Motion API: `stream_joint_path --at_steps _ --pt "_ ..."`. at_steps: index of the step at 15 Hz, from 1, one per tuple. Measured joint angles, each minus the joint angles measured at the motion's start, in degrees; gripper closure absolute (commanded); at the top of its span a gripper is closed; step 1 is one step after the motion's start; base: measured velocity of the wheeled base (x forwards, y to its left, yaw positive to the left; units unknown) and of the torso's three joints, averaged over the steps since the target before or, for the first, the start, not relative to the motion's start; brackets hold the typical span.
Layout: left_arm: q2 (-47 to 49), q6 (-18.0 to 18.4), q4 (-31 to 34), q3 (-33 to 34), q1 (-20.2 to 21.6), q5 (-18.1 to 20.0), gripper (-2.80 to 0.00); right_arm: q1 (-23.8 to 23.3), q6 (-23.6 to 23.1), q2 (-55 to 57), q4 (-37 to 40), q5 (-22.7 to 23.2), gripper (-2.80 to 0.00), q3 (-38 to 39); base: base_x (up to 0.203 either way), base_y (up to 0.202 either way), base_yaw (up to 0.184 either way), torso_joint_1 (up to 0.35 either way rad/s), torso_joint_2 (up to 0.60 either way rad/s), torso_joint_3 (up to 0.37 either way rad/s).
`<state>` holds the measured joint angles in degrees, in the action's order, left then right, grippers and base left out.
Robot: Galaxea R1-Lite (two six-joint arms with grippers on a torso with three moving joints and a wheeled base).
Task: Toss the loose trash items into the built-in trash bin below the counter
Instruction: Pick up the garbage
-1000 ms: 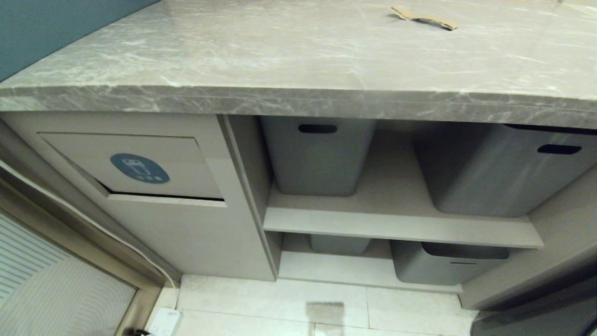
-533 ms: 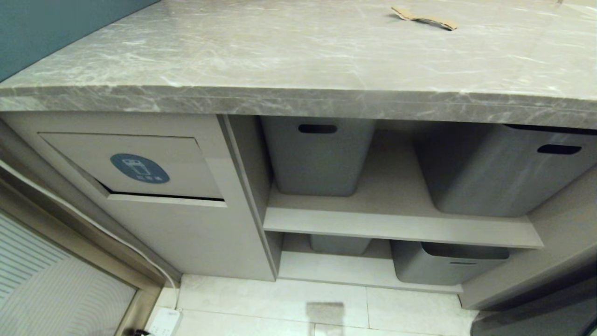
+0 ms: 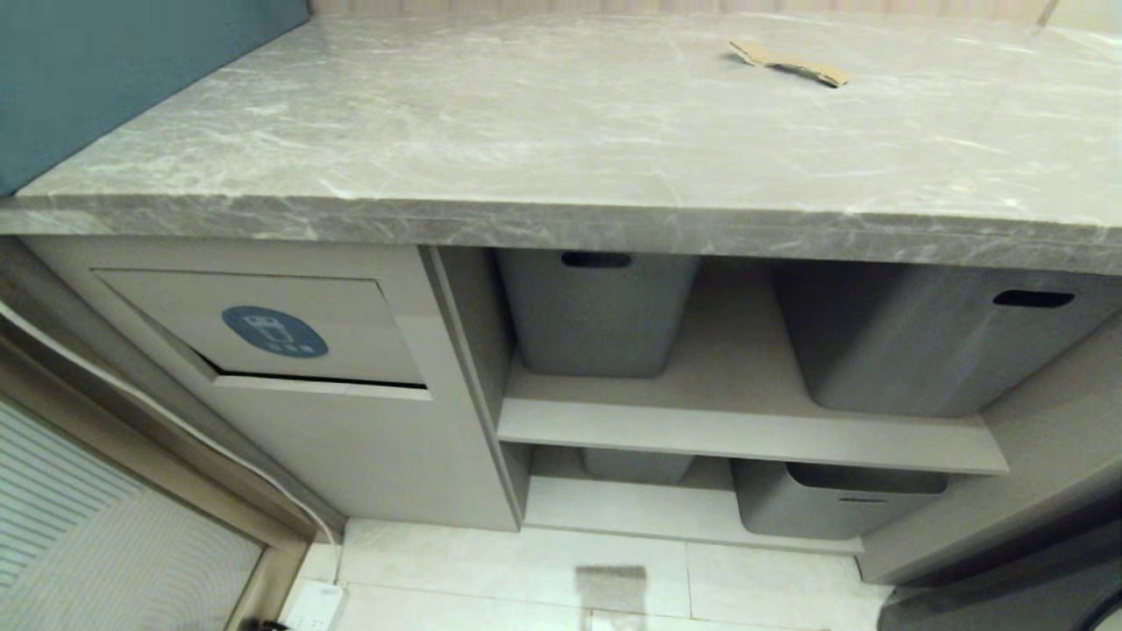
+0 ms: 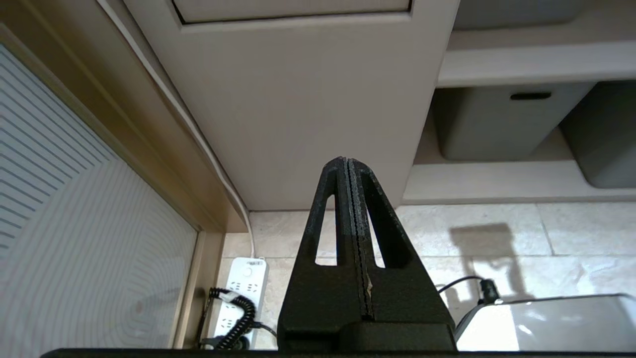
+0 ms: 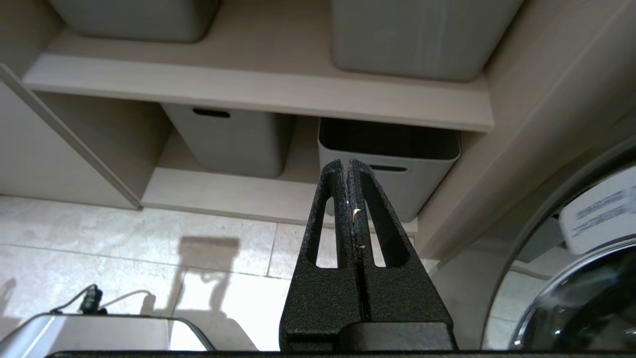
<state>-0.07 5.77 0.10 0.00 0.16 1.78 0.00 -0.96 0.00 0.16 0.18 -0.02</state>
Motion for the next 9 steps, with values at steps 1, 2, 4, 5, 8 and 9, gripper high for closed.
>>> stream_joint_path --at_steps 1,2,4,5,8,9 --pt "0.0 -0.6 0.0 0.0 0.0 -0.6 0.00 0.0 0.0 0.0 0.0 0.0 0.00 0.0 0.000 0.000 0.000 0.173 -0.44 -0.268" --pt "0.0 -1.5 0.0 0.0 0.0 -1.0 0.00 0.0 -0.1 0.0 0.0 0.0 0.00 0.0 0.000 0.000 0.000 0.188 -0.45 -0.281" --pt "0.0 -2.3 0.0 0.0 0.0 -1.4 0.00 0.0 -0.1 0.0 0.0 0.0 0.00 0.0 0.000 0.000 0.000 0.193 -0.47 -0.282" --pt "0.0 -2.3 0.0 0.0 0.0 -1.4 0.00 0.0 -0.1 0.0 0.0 0.0 0.00 0.0 0.000 0.000 0.000 0.205 -0.48 -0.273" --pt "0.0 -2.2 -0.1 0.0 0.0 -1.4 0.00 0.0 -0.4 0.0 0.0 0.1 0.00 0.0 0.000 0.000 0.000 0.210 -0.49 -0.279" --pt "0.0 -2.3 -0.1 0.0 0.0 -1.4 0.00 0.0 -0.6 0.0 0.0 0.1 0.00 0.0 0.000 0.000 0.000 0.217 -0.49 -0.280"
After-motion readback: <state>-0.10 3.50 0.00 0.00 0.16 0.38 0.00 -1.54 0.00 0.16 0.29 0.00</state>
